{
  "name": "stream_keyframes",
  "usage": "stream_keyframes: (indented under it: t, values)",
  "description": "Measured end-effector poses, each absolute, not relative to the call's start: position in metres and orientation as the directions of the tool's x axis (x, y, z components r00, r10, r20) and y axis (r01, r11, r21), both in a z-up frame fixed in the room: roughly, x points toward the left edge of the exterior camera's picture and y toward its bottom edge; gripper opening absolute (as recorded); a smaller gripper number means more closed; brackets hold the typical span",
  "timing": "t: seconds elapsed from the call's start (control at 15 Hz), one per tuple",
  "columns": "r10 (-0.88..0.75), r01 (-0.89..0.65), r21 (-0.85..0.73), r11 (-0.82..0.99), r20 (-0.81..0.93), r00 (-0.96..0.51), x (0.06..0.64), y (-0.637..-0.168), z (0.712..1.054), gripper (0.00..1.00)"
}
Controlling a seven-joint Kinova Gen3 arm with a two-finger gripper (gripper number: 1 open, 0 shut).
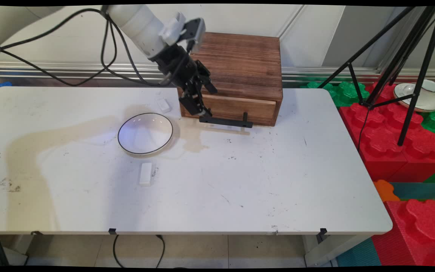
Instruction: Open the drawer
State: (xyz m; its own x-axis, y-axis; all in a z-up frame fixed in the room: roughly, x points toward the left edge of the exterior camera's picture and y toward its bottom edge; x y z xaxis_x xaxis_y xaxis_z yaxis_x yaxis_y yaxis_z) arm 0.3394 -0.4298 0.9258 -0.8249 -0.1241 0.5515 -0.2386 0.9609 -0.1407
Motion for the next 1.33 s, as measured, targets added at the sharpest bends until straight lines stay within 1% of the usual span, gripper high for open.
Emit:
stream_keyframes:
  t: [0.13, 0.6, 1.33]
  values:
    - [-0.115, -0.219, -0.145, 0.965, 0.515, -0.849, 0.328, -0.437, 0.909, 1.0]
    - [-0.086, -0.168, -0.152, 0.974, 0.44, -0.894, 0.31, -0.448, 0.875, 1.0]
    - [-0.042, -0.123, -0.192, 0.974, 0.378, -0.925, 0.292, -0.463, 0.844, 1.0]
